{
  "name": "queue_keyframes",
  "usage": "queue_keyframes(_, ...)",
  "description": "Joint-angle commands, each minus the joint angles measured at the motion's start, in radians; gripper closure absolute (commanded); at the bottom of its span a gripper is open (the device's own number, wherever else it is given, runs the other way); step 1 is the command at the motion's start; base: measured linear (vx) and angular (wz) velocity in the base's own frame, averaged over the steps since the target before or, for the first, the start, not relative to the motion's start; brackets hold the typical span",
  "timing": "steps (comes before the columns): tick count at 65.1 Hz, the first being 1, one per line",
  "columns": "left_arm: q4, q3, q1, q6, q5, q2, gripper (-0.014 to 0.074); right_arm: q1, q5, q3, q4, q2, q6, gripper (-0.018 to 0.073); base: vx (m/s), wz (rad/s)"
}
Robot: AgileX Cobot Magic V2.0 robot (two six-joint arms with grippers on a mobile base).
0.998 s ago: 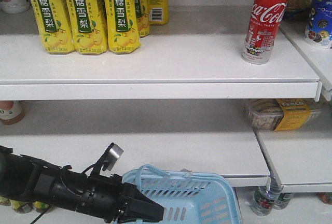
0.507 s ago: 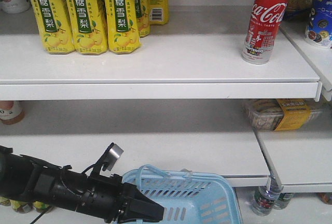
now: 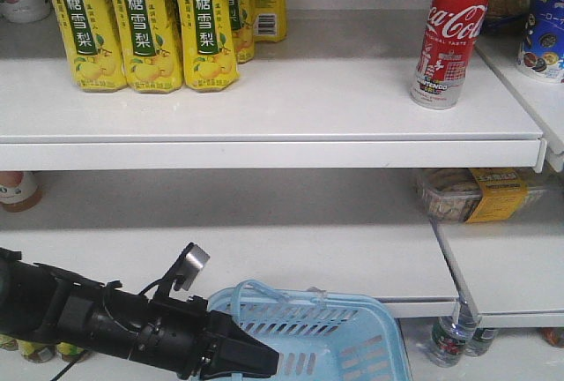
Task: Place coke in basket with both arms
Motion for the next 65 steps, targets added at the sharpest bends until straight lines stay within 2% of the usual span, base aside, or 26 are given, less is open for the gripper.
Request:
queue_keyframes(1,-0.097,-0.013,-0.001,0.014,0.108,-0.047,0.0603,-0.003,-0.102,-0.035,-0.010,0.026,-0.018,0.0566,0.00,0.00)
queue_keyframes(11,-0.097,-0.013,-0.001,0.014,0.108,-0.047,0.0603,-0.004,-0.118,-0.035,-0.056,0.028,-0.018,0.0546,0.00,0.00)
queue_keyframes(20,-0.097,-0.013,-0.001,0.014,0.108,-0.047,0.0603,-0.004,-0.118,-0.035,-0.082,0.028,-0.018,0.0481,0.00,0.00)
queue_keyframes(33,-0.097,-0.013,-0.001,0.014,0.108,-0.047,0.0603,-0.004,-0.120,-0.035,-0.082,0.028,-0.018,0.0319,0.00,0.00)
queue_keyframes(55,-0.097,-0.013,-0.001,0.014,0.108,-0.047,0.0603,-0.004,-0.127,-0.035,-0.082,0.028,-0.010,-0.0033,0.00,0.00)
queue_keyframes(65,-0.097,-0.013,-0.001,0.014,0.108,-0.047,0.0603,-0.004,-0.127,-0.035,-0.075,0.028,-0.006,-0.0057,0.00,0.00)
